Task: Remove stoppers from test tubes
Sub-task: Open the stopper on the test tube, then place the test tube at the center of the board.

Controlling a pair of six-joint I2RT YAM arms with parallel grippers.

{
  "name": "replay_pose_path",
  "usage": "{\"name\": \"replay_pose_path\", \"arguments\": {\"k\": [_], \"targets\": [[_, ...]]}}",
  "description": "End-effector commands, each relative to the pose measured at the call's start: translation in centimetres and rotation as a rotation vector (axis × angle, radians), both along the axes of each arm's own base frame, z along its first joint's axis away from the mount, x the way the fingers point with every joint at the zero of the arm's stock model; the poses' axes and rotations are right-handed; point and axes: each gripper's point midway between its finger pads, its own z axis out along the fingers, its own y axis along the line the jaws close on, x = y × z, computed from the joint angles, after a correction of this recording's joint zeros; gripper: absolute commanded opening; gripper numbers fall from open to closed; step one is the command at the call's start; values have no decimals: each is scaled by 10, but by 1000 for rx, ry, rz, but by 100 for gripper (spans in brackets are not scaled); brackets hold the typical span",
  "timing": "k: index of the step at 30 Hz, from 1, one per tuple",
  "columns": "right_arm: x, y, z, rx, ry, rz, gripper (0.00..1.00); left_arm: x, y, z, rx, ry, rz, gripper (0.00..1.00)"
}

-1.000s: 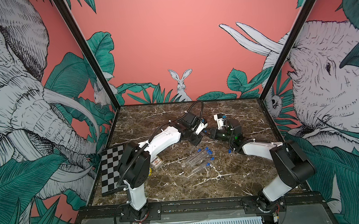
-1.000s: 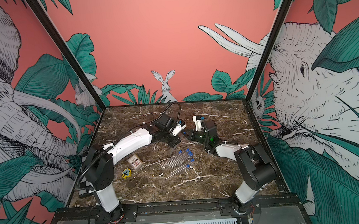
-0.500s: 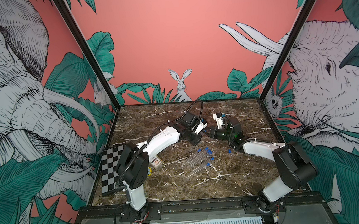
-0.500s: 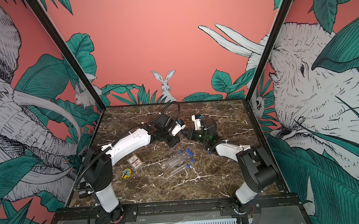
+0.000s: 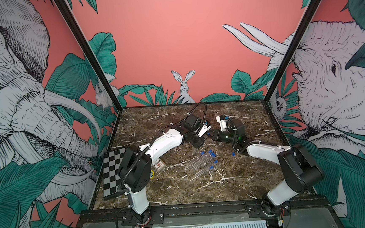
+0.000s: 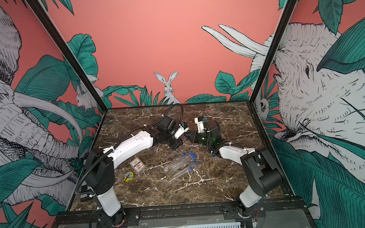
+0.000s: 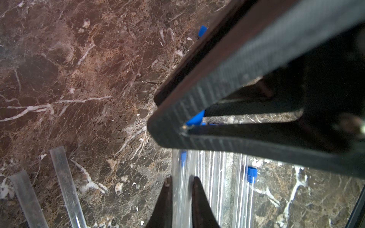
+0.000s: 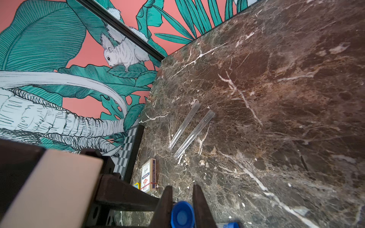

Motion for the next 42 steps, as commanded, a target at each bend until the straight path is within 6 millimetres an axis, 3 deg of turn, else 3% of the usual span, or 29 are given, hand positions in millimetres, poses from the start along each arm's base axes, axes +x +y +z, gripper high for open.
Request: {"name": "replay_pose_path", "arguments": {"k": [1,11,25,32,36,42], "targets": [[16,-12,39,16,-126,-71,16,0,52,-19,176,25,105,4],[25,-15,56,151,-146,-94,17,-3,53,-19,172,29,99,4],[27,-22,54,135,-147,-117,17,-5,53,-20,172,32,87,4],[23,-30,43,29,-129,-132,17,-4,53,-17,168,24,91,4],[23,-33,32,4,-97,-142,17,8,63,-18,134,50,156,4],[15,-46,4,-134,-16,-150,17,30,78,-34,196,74,247,4]]}}
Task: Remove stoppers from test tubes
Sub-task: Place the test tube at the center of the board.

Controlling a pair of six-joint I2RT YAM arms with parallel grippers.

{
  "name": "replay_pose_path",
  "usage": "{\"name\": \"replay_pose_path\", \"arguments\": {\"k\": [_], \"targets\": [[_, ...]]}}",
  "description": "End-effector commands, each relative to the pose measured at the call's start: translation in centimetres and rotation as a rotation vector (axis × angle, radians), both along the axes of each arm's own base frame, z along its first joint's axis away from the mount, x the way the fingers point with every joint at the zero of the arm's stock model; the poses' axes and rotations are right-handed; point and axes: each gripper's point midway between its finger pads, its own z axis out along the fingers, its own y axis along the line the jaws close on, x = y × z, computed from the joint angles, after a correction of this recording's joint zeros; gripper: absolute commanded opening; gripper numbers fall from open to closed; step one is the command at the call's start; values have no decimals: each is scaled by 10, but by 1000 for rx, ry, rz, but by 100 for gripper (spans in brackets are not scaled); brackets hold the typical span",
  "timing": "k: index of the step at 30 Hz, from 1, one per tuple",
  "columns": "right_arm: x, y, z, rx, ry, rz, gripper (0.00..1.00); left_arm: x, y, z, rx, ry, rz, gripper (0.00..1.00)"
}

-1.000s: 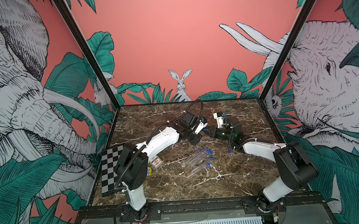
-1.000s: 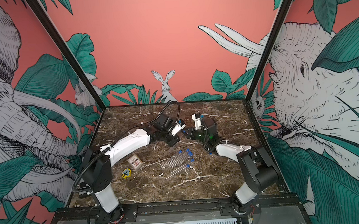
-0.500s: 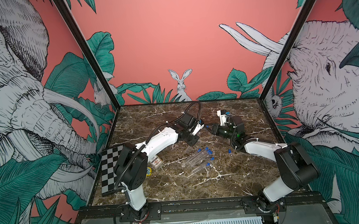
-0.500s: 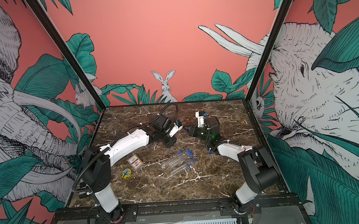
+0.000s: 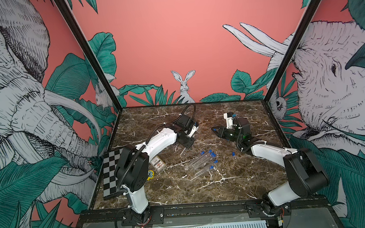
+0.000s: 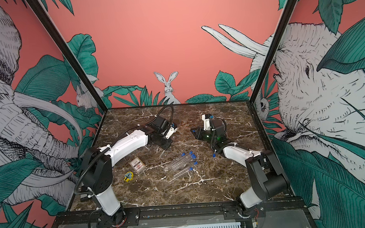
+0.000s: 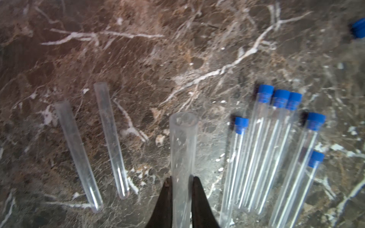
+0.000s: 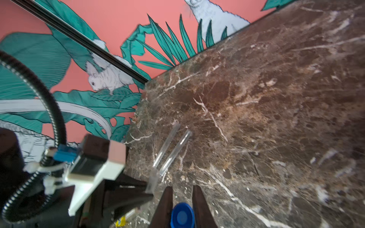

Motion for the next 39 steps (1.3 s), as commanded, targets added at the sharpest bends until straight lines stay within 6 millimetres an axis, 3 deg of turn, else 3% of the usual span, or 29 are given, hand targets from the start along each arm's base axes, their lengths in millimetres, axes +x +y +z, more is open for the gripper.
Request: {"name": "replay_pose_path", "arguments": {"k": [1,8,15,28,33,39], "targets": [[-2,-12,-4,-115,13,-12,16,12,11,-12,55,34,65,4],[-13,-46,-36,-350,126,-47,16,42,9,-31,135,48,89,4],[-19,-61,-51,-426,165,-50,16,57,8,-51,212,68,99,5],[-22,-74,-66,-484,211,-61,16,55,6,-77,233,120,88,15],[-23,-82,-74,-522,233,-66,16,55,5,-76,226,122,91,21],[-26,-88,-89,-564,267,-68,16,56,3,-66,218,121,96,36]]}}
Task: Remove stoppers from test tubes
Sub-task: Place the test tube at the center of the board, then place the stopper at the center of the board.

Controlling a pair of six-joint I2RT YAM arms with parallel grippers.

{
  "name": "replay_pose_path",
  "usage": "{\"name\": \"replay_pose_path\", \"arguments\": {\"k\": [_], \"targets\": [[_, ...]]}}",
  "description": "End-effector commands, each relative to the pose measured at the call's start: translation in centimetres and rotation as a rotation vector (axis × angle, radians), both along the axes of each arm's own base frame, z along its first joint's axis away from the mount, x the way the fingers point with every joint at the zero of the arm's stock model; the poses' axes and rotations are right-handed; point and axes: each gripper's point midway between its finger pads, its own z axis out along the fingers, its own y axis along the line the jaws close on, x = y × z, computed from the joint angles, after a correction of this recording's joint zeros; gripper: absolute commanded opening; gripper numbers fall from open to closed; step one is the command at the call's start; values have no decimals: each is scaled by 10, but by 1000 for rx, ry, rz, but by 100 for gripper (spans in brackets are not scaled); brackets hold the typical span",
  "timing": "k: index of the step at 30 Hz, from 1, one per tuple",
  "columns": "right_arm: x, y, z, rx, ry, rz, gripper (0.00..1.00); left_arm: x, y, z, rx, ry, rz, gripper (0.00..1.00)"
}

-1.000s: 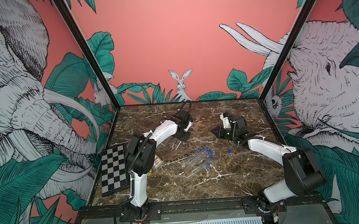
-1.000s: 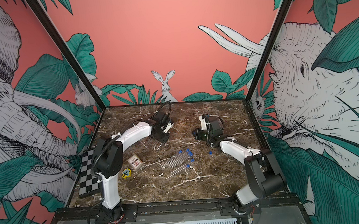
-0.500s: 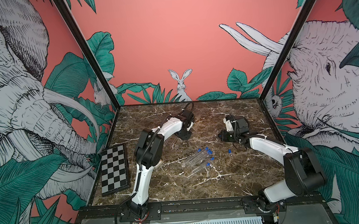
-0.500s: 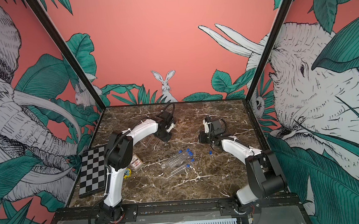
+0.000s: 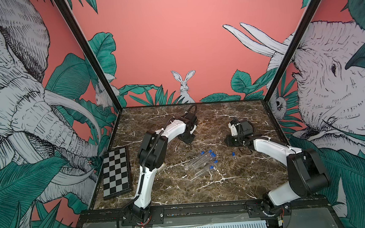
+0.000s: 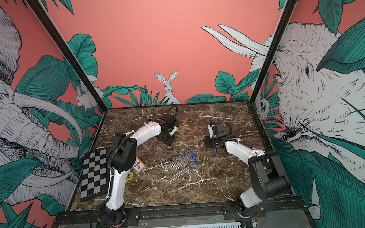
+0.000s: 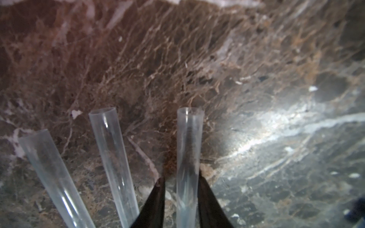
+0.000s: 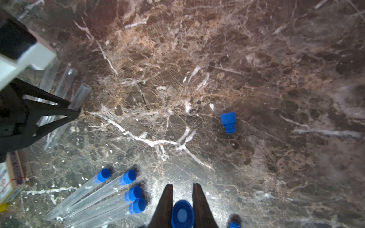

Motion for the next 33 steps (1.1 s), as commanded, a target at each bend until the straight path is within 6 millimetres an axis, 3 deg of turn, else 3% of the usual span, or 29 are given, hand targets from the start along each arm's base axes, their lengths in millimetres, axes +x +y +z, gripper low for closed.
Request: {"name": "replay_pose_path", "arguments": {"k": [1,9,18,33], "targets": [[1,-8,-8,-47,14,-8,16,-2,-1,13,-9,11,6,41],[1,-8,-23,-64,55,1,16,-5,-1,48,-59,-39,12,55],[2,-9,-38,-83,89,2,16,-22,-6,76,-149,-72,-16,69],[0,-16,-57,-132,131,-5,22,-59,-23,88,-222,-119,-138,70]]}}
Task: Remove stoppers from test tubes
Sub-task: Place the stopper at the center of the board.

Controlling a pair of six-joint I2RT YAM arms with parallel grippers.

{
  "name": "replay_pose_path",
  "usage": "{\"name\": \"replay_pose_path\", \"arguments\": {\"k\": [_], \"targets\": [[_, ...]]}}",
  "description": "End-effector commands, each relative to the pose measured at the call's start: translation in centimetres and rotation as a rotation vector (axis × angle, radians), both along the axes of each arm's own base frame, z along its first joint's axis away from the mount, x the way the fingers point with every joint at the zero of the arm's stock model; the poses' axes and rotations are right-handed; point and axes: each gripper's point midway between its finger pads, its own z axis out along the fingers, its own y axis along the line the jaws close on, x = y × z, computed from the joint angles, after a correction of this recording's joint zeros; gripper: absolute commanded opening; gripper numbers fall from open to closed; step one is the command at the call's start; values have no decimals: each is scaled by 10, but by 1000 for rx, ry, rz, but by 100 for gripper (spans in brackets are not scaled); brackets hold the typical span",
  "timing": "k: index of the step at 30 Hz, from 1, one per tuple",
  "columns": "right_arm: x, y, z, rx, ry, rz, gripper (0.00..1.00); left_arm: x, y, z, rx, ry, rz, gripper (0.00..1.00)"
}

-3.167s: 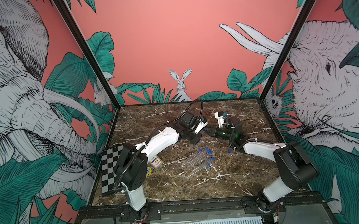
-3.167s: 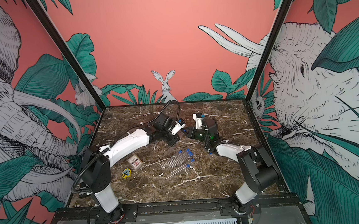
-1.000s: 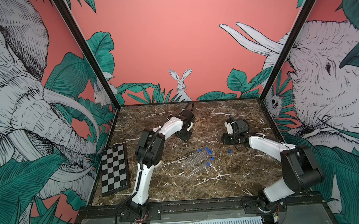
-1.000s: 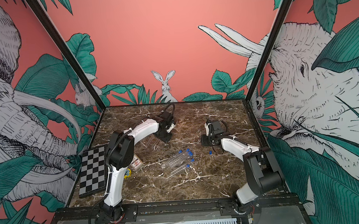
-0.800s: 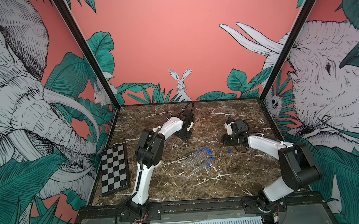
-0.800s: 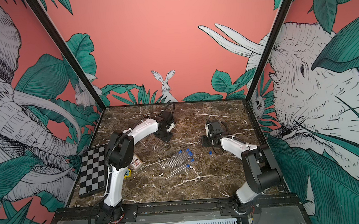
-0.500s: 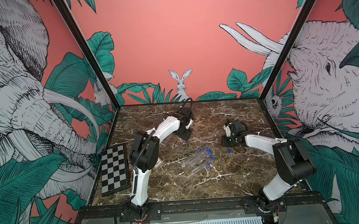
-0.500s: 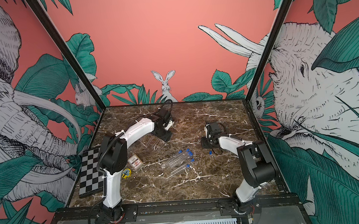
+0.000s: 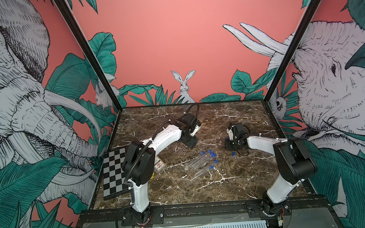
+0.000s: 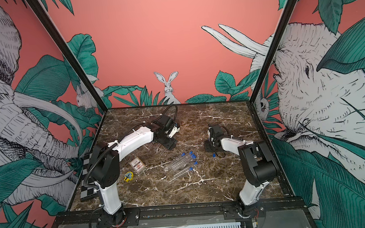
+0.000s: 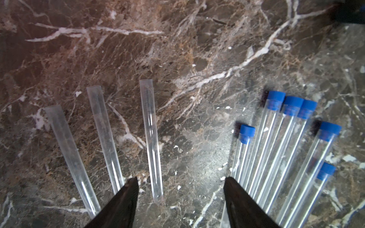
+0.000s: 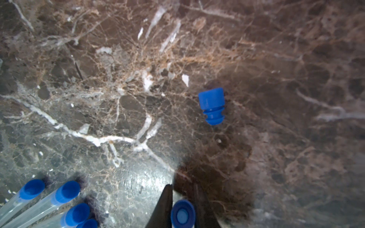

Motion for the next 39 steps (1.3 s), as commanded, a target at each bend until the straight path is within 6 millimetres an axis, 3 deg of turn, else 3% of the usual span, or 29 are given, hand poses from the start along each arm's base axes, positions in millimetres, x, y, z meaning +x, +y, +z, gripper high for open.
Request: {"name": "replay_pose_path", "arguments": {"k": [1,9,11,18,19,25,39], "targets": [[2,-6,-1,-34,2,-8,23,-4,-7,22,-53,-46,-33,70],[2,-9,3,-48,-7,-22,35,-4,-12,15,-64,-44,-18,71],[2,-10,6,-51,-15,-23,37,-14,-22,11,-57,-38,-49,70],[2,-10,24,-42,-51,-16,40,-23,-27,1,-30,-15,-78,68],[3,-9,36,-30,-80,-16,41,-24,-28,-1,-24,-14,-83,68],[-6,-6,49,-1,-91,-10,51,-33,-28,-21,41,6,-100,66],[-9,9,63,85,-150,5,57,-48,-27,-48,80,52,-128,57]]}}
